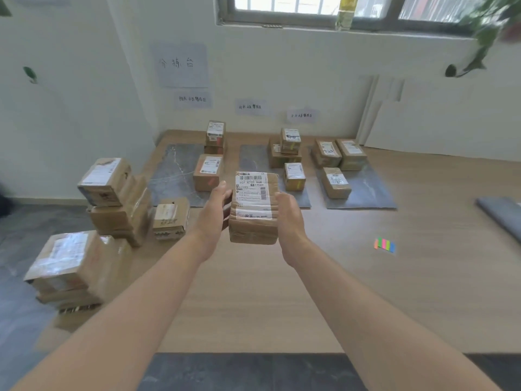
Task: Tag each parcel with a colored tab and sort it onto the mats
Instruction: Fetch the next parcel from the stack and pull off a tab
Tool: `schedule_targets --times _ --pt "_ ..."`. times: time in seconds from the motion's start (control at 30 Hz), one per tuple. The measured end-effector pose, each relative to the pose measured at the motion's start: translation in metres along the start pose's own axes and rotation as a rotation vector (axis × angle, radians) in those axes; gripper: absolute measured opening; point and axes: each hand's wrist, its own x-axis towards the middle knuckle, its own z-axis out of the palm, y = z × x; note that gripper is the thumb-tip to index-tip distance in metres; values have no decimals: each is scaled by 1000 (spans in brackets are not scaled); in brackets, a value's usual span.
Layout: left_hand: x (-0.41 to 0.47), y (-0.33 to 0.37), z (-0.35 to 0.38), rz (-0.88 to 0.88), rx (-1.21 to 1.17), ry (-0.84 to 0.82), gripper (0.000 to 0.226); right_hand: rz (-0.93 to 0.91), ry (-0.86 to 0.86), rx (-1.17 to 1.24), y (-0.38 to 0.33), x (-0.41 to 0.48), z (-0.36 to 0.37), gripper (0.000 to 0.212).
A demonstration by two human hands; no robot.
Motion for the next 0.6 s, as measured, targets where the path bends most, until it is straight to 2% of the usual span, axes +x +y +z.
schedule_targets --times 0.1,0.43,0.6 --pt "9 -9 23 -3 8 -4 43 2 29 10 3 12 -22 31" --pt "72 -52 54 -78 29 -81 39 85 137 1 28 65 -56 40" --pt "95 -68 65 -145 32 -135 42 114 209 1 43 86 -64 35"
